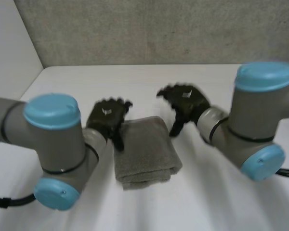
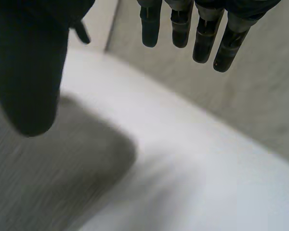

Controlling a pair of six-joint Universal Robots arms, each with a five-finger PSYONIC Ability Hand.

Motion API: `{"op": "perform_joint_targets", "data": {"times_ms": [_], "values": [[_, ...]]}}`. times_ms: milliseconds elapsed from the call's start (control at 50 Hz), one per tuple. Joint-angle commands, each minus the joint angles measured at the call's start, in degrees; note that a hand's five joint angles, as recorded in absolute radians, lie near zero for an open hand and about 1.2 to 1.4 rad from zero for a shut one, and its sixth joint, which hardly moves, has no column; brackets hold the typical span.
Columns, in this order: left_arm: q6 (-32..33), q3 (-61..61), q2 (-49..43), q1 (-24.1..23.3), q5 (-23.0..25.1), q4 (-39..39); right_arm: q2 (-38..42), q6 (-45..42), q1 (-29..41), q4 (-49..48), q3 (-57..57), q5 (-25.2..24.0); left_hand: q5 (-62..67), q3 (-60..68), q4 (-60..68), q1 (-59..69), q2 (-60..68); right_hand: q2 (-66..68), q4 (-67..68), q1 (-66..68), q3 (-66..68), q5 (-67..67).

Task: Fold the towel.

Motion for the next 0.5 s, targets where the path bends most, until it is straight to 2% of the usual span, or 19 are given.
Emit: {"op": "perform_joint_targets", "data": {"times_ms": [20, 60, 160, 240, 340, 500], "values": [[-0.29, 3.62, 11.73, 6.83, 0.08, -0.39, -13.78, 5.31, -4.79, -0.40, -1.37, 8.19, 1.75, 2.00, 1.94, 2.16, 2.03, -2.42, -3.03, -0.52, -1.83, -3.05], [-0.47, 4.31, 16.81, 9.99, 1.12, -1.52, -15.45, 5.31, -6.55, -0.40, -1.28, 9.43, 1.91, 2.17, 2.11, 2.33, 2.20, -2.42, -3.03, -0.52, -1.83, -3.05], [-0.64, 5.81, 21.65, 12.72, 4.11, -7.57, -19.68, 5.22, -9.55, -0.22, -1.28, 11.28, 1.75, 2.00, 1.94, 2.16, 2.03, -2.42, -3.03, -0.52, -1.83, -3.05], [-1.78, 7.75, 22.28, 13.25, 5.70, -11.72, -20.74, 5.13, -10.70, 0.48, -0.66, 11.28, 1.91, 2.17, 2.11, 2.33, 2.20, -2.42, -3.03, -0.52, -1.83, -3.05], [-10.56, 10.03, 22.28, 13.43, 7.19, -15.84, -20.04, 5.04, -10.44, 1.80, -0.22, 11.28, 1.24, 1.50, 1.44, 1.66, 1.53, -2.42, -3.03, -0.52, -1.83, -3.05], [-11.98, 9.59, 22.72, 13.25, 9.92, -16.91, -19.42, 4.61, -10.44, 1.98, -0.31, 10.67, 0.24, 0.49, 0.43, 0.65, 0.52, -2.42, -3.03, -0.52, -1.83, -3.05]]}}
